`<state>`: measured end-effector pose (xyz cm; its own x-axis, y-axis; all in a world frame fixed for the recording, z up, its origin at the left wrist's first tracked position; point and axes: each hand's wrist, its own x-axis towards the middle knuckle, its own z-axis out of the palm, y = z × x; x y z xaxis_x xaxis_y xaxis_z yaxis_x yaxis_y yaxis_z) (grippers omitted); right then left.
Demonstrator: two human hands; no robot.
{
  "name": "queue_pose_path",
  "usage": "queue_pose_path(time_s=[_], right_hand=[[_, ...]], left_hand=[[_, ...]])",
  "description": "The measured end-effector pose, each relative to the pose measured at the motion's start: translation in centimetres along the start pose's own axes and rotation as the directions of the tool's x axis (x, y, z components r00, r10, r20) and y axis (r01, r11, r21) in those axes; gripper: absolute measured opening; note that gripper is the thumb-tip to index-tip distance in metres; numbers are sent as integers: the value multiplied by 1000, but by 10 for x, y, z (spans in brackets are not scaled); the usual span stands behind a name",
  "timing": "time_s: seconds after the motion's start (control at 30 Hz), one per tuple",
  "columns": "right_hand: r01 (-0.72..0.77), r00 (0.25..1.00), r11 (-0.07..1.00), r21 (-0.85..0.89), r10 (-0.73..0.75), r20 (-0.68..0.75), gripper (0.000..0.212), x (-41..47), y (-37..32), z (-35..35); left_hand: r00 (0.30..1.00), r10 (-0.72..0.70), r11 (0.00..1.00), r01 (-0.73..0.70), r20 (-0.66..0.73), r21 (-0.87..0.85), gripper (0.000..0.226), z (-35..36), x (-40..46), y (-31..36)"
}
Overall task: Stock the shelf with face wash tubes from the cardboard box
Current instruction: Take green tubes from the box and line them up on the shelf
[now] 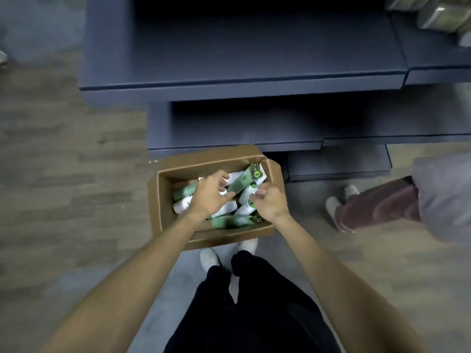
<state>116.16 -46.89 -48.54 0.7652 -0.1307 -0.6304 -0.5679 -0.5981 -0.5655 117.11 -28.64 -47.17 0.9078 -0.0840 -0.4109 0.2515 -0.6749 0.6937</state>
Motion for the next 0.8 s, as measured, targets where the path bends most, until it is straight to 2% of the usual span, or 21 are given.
queue_pose_path(time_s=[0.07, 0.13, 0.3, 0.5, 0.67, 0.8], right_hand=[[-8, 1000, 1000, 22, 8, -4, 23, 12, -1, 16], [-25, 997, 999, 45, 28, -77, 18, 22, -5, 33], [-107, 949, 983, 148, 146, -281, 24, 41, -13, 51], [-122, 906, 977, 177, 182, -381, 26, 51, -13, 55], [83, 924, 985, 151, -20, -381, 21, 38, -7, 52], [287, 925, 957, 46, -265, -272, 21, 19, -11, 35]], left_hand=[[999, -29, 1000, 29, -19, 3, 36, 6, 2, -10], [998, -63, 998, 63, -17, -2, 35, 12, 3, -22], [990, -130, 985, 124, -46, -116, 35, 18, 6, -39], [983, -169, 976, 158, -67, -150, 35, 23, -8, -55], [979, -191, 968, 176, -72, -178, 34, 14, -13, -57], [984, -156, 971, 137, -86, -195, 35, 1, -12, -50]])
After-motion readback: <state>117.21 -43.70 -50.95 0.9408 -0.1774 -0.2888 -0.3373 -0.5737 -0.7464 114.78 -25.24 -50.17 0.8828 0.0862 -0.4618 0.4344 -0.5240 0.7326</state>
